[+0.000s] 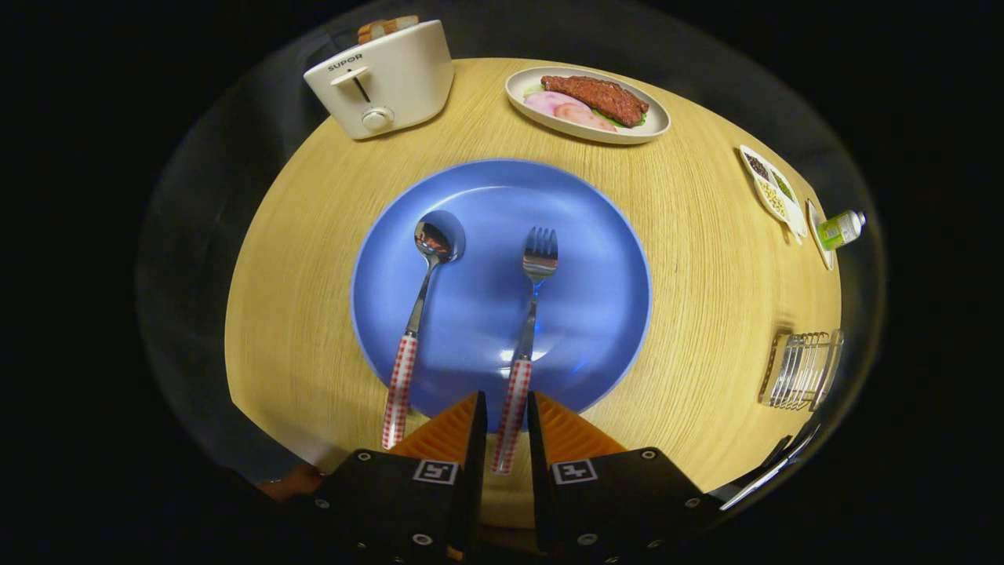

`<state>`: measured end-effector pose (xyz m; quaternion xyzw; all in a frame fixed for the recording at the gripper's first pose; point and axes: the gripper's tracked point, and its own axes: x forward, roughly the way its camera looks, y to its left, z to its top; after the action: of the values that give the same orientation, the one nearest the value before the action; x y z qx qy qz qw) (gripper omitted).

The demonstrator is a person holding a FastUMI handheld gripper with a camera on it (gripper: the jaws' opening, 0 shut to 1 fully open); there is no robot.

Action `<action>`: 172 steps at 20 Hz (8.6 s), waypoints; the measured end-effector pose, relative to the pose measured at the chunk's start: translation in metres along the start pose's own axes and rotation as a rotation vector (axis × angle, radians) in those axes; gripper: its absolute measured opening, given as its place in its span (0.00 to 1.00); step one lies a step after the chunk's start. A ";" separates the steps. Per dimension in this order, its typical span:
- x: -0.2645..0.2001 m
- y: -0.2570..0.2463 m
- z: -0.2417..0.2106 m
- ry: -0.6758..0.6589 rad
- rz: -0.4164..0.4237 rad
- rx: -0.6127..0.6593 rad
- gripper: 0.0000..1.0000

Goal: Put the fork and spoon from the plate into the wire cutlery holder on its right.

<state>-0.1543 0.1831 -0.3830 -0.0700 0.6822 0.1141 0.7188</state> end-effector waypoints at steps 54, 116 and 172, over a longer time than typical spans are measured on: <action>-0.115 -0.309 -0.099 0.526 0.033 0.066 0.09; -0.036 0.047 0.040 0.099 0.234 0.011 0.79; -0.120 -0.247 -0.053 0.190 -0.043 0.162 0.08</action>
<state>-0.1470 -0.0769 -0.2801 -0.0369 0.7525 0.0362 0.6565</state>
